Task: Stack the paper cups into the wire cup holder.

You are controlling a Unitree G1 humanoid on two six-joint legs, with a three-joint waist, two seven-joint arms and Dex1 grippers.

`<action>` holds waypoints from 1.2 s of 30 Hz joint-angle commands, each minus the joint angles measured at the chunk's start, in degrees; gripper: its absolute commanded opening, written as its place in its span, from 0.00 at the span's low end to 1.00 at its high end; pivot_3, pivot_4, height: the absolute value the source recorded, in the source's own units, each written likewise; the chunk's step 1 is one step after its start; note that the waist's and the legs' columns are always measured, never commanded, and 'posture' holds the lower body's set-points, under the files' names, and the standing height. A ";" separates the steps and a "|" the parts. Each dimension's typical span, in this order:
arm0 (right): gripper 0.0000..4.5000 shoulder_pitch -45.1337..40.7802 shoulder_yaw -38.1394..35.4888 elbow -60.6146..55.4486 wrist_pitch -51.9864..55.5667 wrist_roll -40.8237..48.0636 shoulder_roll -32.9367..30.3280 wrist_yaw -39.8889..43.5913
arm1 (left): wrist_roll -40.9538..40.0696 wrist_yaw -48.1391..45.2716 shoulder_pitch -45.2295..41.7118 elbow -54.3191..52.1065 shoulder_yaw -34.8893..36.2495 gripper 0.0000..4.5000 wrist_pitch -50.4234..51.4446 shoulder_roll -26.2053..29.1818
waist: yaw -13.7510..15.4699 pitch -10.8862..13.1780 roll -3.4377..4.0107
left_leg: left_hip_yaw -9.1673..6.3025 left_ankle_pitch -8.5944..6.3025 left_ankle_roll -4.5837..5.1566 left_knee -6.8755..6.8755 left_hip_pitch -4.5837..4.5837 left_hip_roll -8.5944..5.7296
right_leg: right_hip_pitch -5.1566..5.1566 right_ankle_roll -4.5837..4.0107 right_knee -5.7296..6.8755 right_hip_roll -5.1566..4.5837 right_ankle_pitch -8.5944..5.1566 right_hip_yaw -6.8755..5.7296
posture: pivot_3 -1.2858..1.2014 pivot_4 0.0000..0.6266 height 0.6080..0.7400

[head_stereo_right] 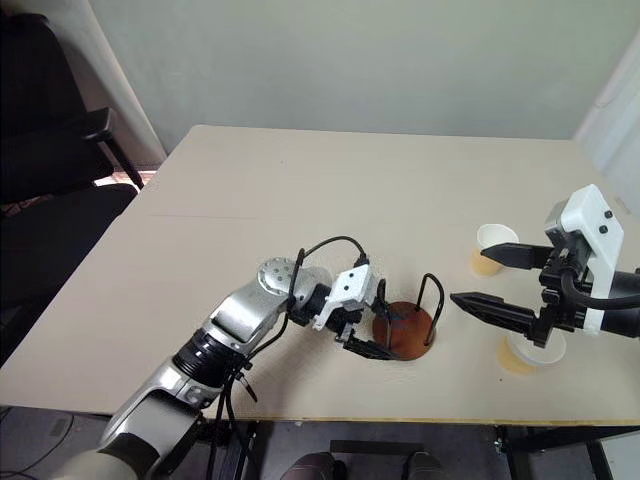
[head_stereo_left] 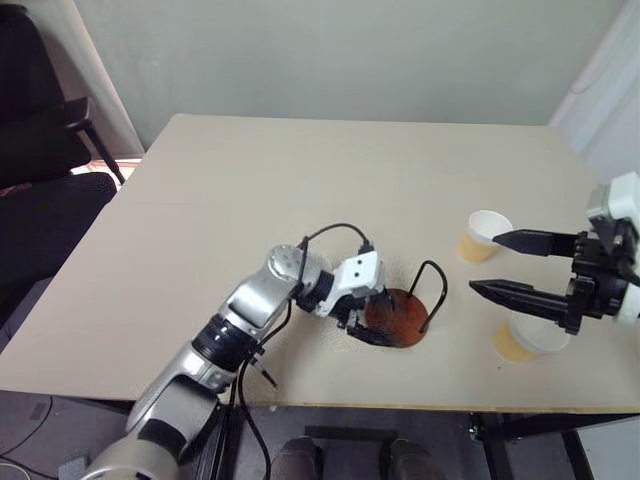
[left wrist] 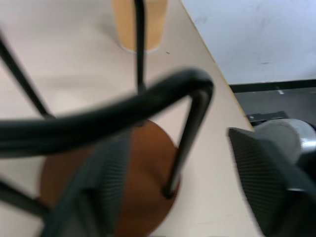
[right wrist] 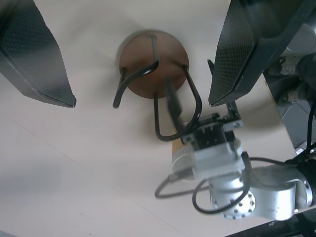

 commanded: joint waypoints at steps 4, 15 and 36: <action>1.00 -0.78 0.95 -0.02 -2.35 -1.34 -0.60 0.09 | 0.50 0.53 -1.88 -2.84 1.78 0.82 -2.17 0.99 | -0.01 0.00 0.00 | 0.00 -0.01 0.00 -0.01 0.00 0.00 | -0.01 0.01 0.00 0.00 -0.01 0.00 | 0.52 0.24 1.00; 1.00 -1.51 4.49 1.37 -4.92 -6.04 -1.22 2.90 | 2.78 -2.54 -3.56 -8.21 1.54 0.82 -5.75 6.79 | -0.03 0.00 0.00 | -0.02 -0.04 0.04 -0.01 -0.01 0.00 | -0.01 0.01 -0.02 0.00 -0.01 0.00 | 0.52 0.24 1.00; 1.00 -29.28 47.21 29.91 -29.08 -53.95 -2.95 23.86 | -12.89 -0.72 -9.09 -3.77 23.61 0.82 9.74 17.66 | -0.61 0.00 0.02 | -0.01 -0.15 0.13 -0.06 -0.13 0.04 | -0.25 -0.04 0.01 -0.07 -0.01 -0.05 | 0.52 0.24 1.00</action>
